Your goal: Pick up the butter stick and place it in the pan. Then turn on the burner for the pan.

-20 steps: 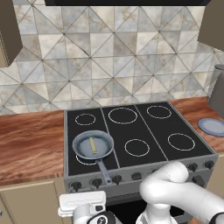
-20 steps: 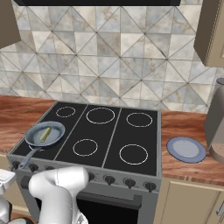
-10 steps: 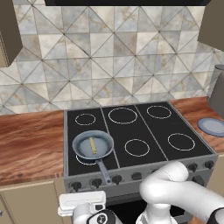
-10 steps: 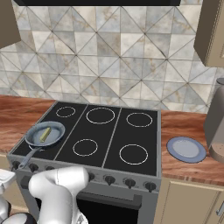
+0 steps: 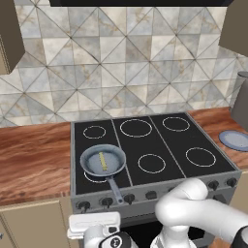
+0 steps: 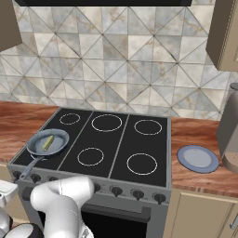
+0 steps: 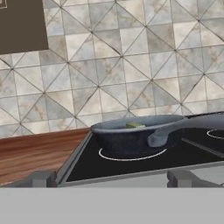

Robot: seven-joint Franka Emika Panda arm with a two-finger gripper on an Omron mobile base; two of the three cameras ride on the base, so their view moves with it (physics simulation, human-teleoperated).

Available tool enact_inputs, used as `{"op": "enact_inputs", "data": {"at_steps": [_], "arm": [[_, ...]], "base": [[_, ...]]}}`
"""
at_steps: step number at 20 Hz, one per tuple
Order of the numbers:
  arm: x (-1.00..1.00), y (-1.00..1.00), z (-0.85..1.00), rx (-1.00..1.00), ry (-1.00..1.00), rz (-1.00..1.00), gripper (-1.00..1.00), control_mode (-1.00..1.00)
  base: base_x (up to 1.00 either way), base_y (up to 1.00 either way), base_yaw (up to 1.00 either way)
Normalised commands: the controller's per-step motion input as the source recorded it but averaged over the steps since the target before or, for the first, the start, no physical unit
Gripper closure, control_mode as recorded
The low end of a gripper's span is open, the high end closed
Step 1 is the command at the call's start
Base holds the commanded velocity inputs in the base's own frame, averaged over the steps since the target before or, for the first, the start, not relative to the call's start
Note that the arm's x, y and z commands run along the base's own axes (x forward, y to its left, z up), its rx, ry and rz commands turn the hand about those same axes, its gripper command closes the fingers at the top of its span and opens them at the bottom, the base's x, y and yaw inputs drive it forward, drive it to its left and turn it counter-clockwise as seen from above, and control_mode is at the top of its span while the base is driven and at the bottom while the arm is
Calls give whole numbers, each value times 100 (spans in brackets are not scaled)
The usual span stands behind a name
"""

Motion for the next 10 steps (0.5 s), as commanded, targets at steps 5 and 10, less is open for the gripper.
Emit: {"op": "enact_inputs", "data": {"at_steps": [5, 10], "arm": [[3, 0, -6, 0, 0, 0, -100, -100], [11, 2, -17, -1, 0, 0, -100, -100]], "base": [[0, 0, 0], [0, 0, 0]]}}
